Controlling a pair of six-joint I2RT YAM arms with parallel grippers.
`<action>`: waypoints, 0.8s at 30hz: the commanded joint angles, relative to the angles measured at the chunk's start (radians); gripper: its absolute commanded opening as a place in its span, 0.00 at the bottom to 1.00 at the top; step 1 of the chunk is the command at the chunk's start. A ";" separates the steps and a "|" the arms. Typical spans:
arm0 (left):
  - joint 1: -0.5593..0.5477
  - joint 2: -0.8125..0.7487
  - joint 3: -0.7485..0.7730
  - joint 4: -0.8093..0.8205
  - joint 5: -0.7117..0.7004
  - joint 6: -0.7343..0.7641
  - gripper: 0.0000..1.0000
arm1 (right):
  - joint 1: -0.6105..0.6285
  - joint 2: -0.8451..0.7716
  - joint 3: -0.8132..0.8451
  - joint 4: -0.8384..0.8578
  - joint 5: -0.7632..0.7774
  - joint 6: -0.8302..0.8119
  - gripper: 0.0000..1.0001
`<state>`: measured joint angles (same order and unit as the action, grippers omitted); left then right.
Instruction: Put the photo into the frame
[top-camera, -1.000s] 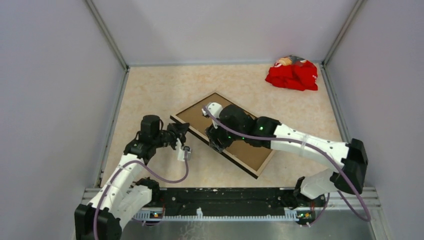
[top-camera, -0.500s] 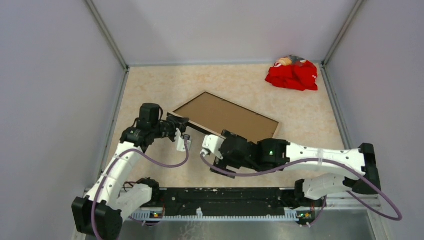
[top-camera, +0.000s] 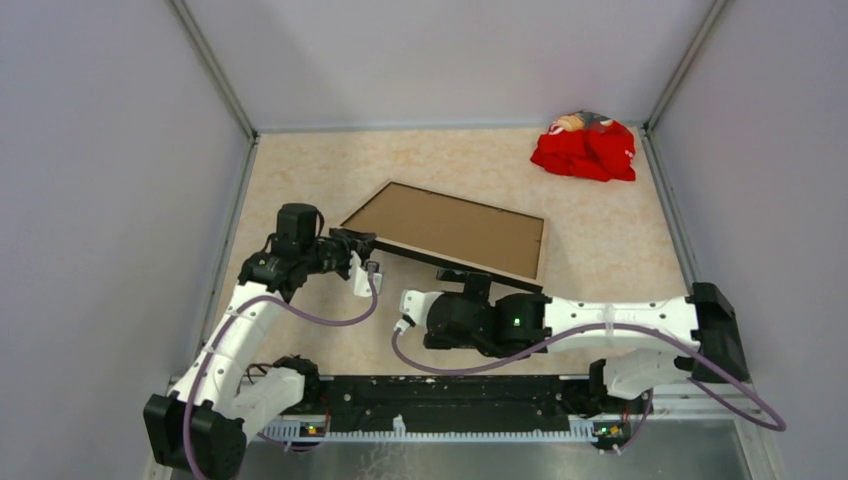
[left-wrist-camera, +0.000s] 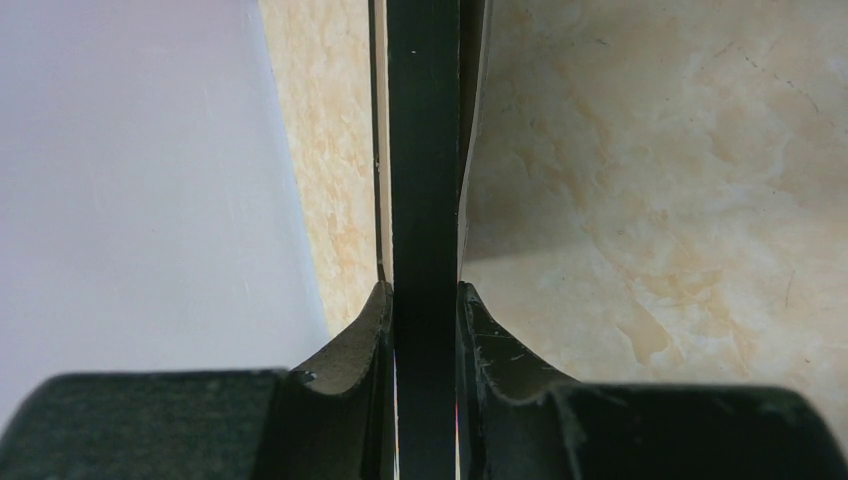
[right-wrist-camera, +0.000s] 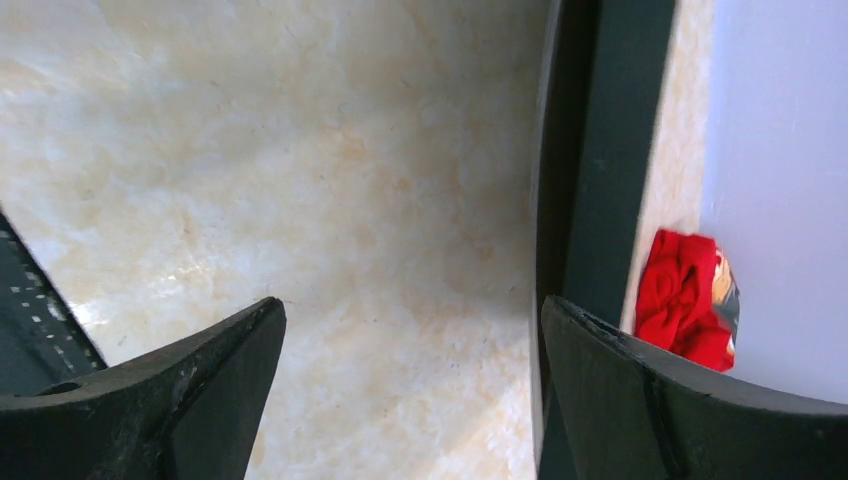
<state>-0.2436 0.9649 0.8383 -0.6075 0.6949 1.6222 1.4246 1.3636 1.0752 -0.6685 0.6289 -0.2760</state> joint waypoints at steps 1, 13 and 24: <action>0.000 0.002 0.035 -0.040 0.075 -0.021 0.00 | 0.050 -0.126 0.070 0.066 -0.031 -0.055 0.99; 0.000 0.006 0.050 -0.056 0.068 -0.016 0.00 | 0.018 -0.204 -0.058 0.151 0.066 -0.112 0.99; 0.000 -0.007 0.053 -0.067 0.063 -0.011 0.00 | -0.107 -0.150 -0.100 0.262 -0.052 -0.238 0.99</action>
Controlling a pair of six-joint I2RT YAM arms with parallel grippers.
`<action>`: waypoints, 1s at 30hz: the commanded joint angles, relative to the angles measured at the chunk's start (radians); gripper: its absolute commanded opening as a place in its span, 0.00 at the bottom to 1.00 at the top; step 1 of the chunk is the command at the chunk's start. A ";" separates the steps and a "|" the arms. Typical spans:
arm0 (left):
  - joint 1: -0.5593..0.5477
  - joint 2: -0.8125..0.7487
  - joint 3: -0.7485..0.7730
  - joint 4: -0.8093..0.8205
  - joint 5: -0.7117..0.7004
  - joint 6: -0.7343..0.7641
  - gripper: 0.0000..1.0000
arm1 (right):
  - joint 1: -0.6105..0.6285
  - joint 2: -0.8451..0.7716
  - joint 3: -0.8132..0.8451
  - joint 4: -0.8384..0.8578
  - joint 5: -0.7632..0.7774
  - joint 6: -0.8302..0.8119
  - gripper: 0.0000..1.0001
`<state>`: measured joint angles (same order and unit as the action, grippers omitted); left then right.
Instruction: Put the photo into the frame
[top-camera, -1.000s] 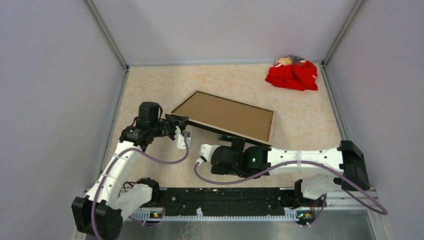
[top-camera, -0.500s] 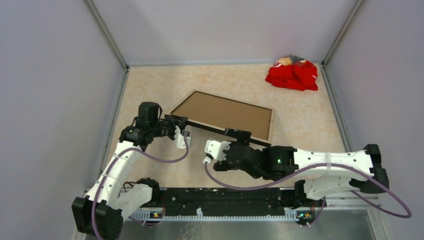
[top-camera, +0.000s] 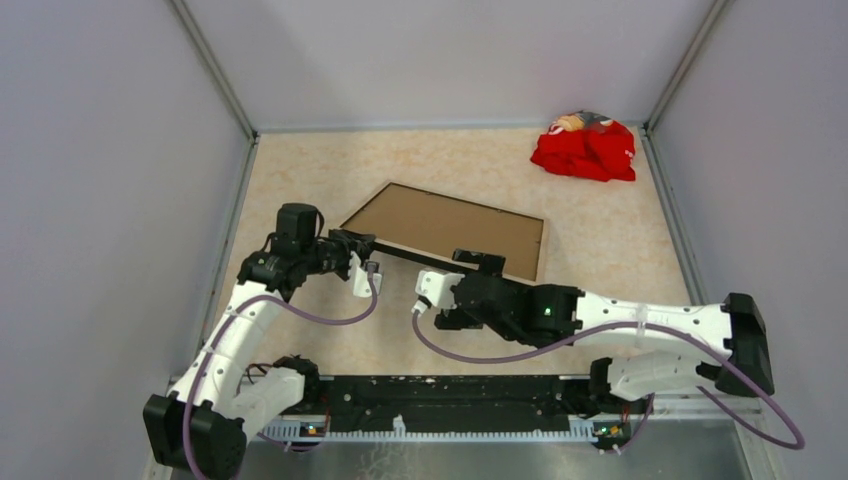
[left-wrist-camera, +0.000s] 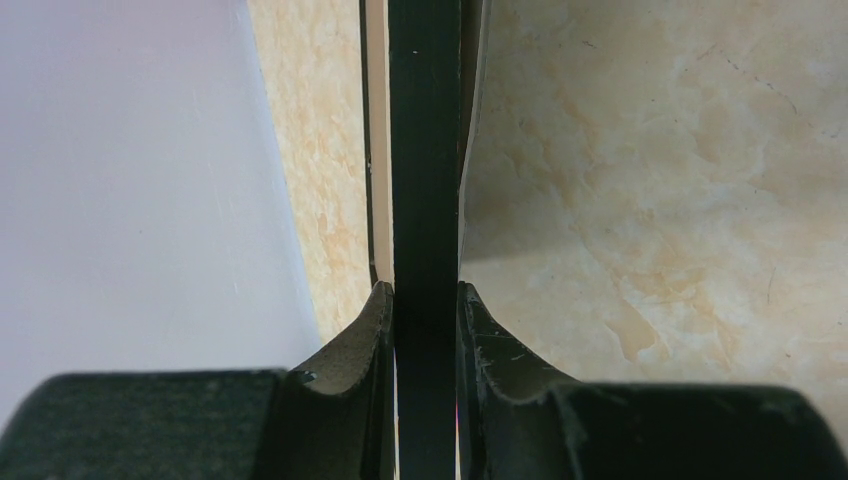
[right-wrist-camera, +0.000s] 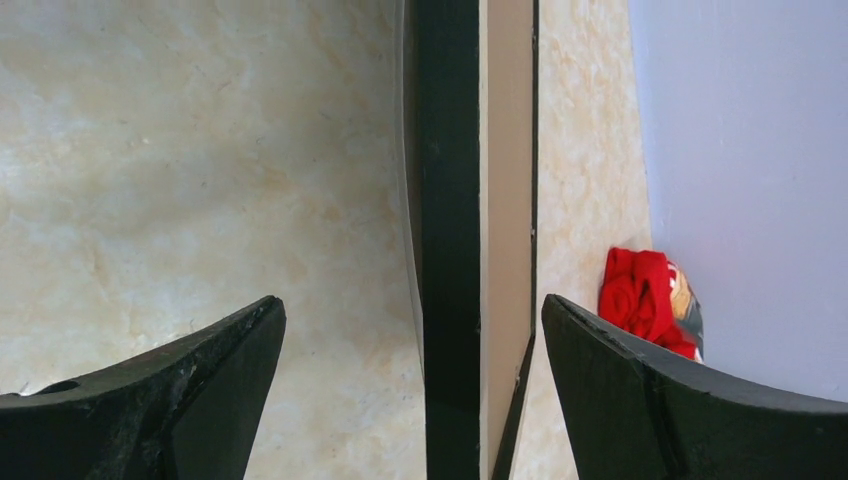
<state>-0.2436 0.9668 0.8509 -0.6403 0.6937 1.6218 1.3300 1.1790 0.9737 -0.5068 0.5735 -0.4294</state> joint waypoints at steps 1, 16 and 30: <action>0.000 -0.008 0.039 -0.036 0.065 -0.009 0.00 | -0.014 0.044 -0.006 0.121 0.023 -0.108 0.99; 0.000 -0.019 0.033 -0.039 0.065 -0.013 0.00 | -0.087 0.159 -0.087 0.378 0.073 -0.268 0.86; 0.000 -0.045 0.067 -0.009 0.033 -0.115 0.23 | -0.089 0.180 0.040 0.437 0.041 -0.222 0.05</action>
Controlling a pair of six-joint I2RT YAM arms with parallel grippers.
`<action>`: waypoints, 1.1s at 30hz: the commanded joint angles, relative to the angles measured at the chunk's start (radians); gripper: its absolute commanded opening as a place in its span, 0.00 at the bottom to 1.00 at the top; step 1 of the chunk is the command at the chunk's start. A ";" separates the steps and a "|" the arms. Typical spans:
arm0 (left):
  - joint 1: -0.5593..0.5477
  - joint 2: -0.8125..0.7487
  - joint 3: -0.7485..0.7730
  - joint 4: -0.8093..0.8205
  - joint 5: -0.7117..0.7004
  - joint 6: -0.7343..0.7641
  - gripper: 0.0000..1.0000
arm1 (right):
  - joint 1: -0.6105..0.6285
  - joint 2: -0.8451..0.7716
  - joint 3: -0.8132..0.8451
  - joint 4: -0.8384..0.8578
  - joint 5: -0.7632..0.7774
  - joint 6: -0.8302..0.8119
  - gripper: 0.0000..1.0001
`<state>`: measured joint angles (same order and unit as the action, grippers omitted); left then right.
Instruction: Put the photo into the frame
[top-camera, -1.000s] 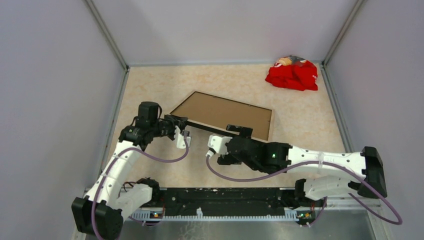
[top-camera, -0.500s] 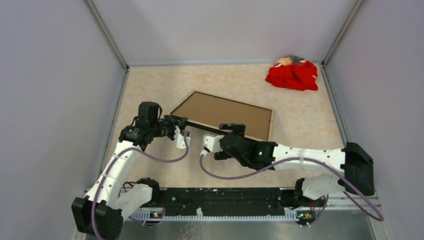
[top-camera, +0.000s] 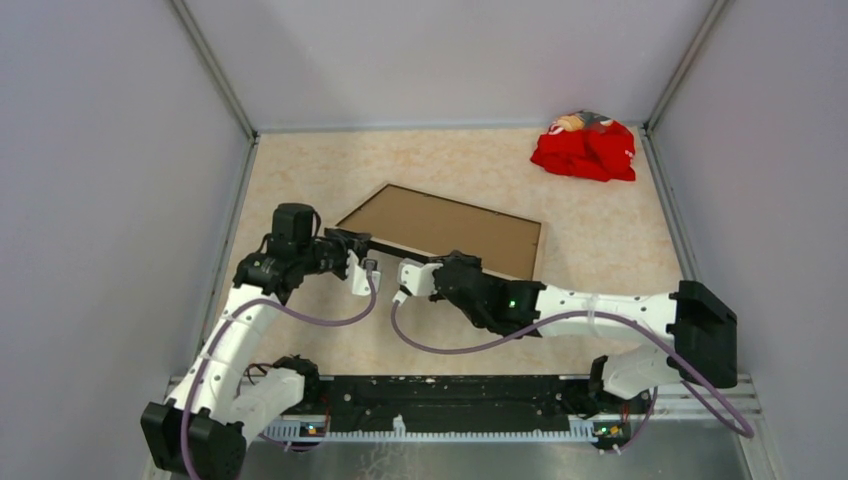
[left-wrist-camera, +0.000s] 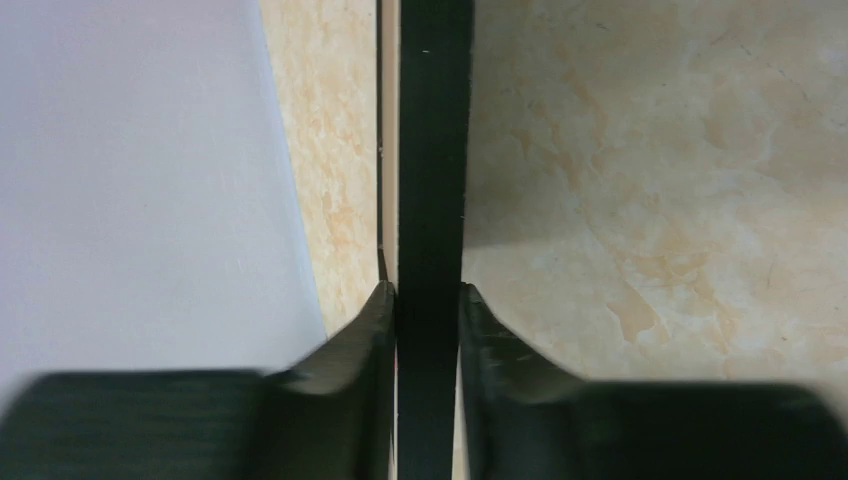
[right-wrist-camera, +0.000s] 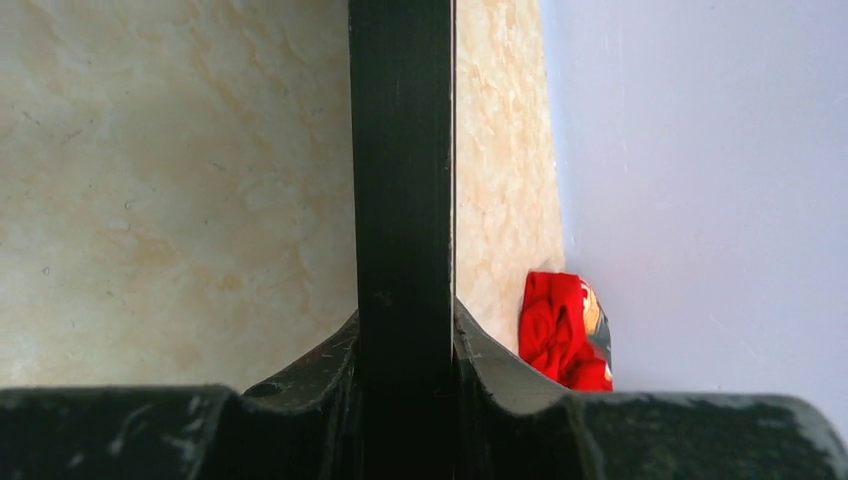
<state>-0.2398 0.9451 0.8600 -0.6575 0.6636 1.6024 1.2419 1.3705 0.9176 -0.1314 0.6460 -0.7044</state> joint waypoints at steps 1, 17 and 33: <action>-0.004 -0.028 0.067 0.016 0.052 -0.123 0.45 | -0.001 -0.015 0.110 0.058 -0.036 0.066 0.04; 0.050 0.039 0.443 0.037 0.101 -0.594 0.99 | -0.377 0.183 0.720 -0.462 -0.611 0.654 0.00; 0.208 0.142 0.543 -0.108 0.347 -0.711 0.94 | -0.800 0.303 0.963 -0.391 -1.323 1.352 0.00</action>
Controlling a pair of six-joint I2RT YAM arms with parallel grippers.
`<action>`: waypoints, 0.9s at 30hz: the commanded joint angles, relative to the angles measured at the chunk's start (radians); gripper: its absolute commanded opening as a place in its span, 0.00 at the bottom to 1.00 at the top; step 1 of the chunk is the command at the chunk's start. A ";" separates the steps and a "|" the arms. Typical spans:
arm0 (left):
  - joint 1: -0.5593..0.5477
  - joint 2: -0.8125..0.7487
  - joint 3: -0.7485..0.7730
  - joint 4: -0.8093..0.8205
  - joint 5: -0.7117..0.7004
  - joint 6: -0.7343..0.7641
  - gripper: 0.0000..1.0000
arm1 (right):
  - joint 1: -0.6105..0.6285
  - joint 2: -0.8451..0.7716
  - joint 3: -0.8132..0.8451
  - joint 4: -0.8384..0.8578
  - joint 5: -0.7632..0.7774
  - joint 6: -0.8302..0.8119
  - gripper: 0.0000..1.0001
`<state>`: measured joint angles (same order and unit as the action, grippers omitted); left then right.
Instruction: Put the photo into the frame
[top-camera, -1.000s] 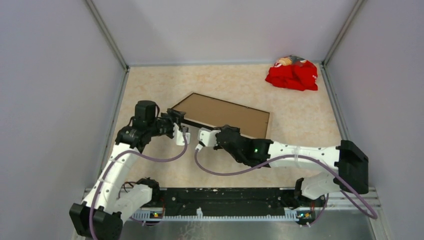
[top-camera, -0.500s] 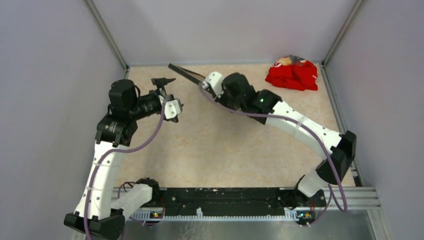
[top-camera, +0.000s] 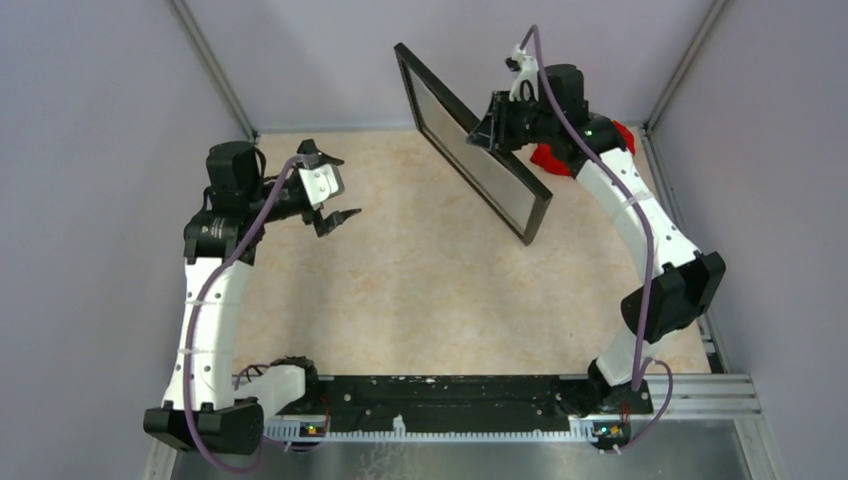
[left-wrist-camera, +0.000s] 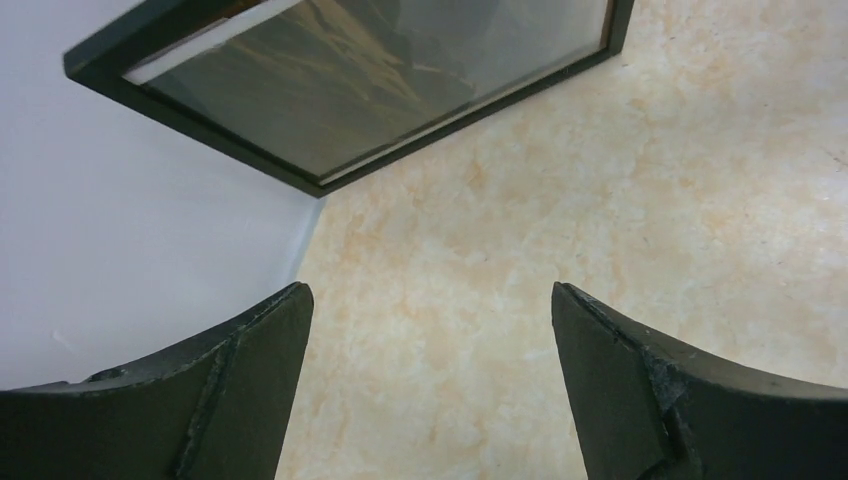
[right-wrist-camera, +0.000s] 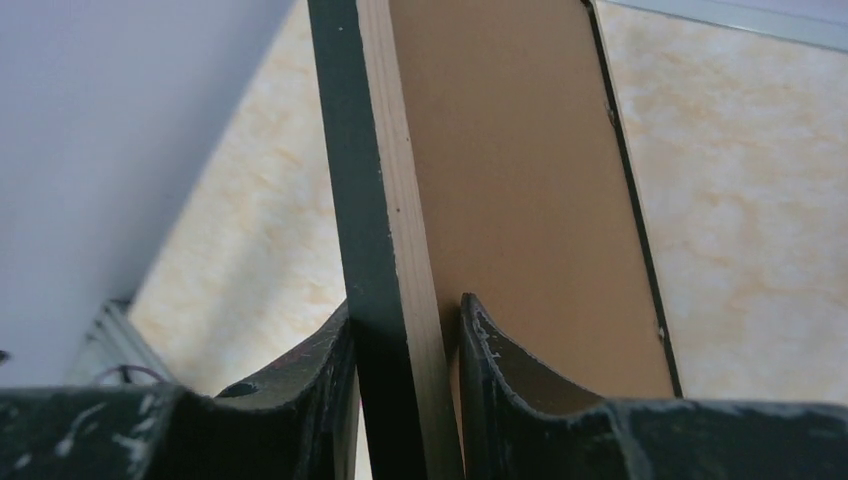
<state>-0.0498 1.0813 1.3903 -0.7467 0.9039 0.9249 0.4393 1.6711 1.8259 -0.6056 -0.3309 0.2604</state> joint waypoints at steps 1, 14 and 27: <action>0.021 0.011 0.006 -0.015 0.115 -0.037 0.94 | 0.003 0.010 0.084 0.060 -0.352 0.386 0.00; 0.006 0.003 -0.316 0.260 0.174 -0.157 0.86 | -0.001 -0.127 -0.232 0.339 -0.426 0.640 0.00; -0.062 0.093 -0.465 0.316 0.005 -0.018 0.85 | -0.051 -0.339 -0.893 0.718 -0.335 0.599 0.00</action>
<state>-0.1040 1.1385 0.9375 -0.4736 0.9489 0.8330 0.4194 1.4193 1.1076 -0.0738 -0.7078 0.8577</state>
